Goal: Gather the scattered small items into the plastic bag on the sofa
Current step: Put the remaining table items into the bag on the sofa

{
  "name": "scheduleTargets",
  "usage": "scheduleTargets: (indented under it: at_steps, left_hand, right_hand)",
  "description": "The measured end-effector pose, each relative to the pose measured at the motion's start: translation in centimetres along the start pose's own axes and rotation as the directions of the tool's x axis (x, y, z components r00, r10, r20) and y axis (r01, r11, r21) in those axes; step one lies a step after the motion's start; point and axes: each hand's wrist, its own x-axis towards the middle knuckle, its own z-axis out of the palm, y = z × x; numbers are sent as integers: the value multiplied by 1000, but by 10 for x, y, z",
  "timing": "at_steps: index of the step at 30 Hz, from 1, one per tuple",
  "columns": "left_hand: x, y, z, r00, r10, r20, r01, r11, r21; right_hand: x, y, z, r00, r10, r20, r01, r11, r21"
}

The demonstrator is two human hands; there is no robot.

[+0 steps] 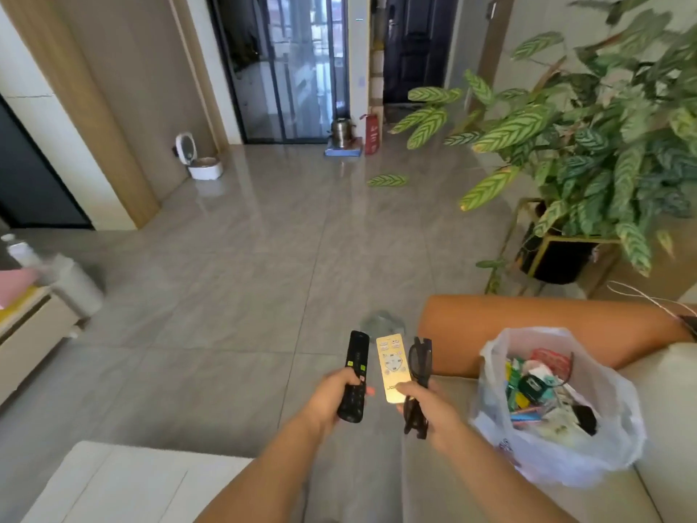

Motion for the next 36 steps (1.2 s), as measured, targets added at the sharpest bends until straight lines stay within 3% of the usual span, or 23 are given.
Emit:
scheduleTargets:
  at_steps: [5,11,15,21,27,32,36]
  left_hand:
    - [55,32,45,981,-37,192,7,988,157]
    - [115,61,92,909,-121,399,-28,938,346]
    - [133,60,131,859,-228,459,0,895,445]
    - [150,34,194,821,-336,461,43,842,538]
    - [177,4,273,806,-425,412,107,790,604]
    - [205,-26,336,845,-442,302,175,762,624]
    - [243,-53,375,875,-447,185,233,724,649]
  right_hand:
    - [24,-22,-36,980,-1,-201,18,997,79]
    - [42,-26,-74,894,43,-446,71,969,237]
    - [39,-16,-100,826,110,-553,149,904,402]
    - [49,-3,-159,737,263,-623,142,840,524]
    - [97,4,-225,723,366,-586,49,819,571]
    - [143,8,-271,737,463,-492,-116,804,583]
    - [189,13,-300,736,479,-479,-97,774,626]
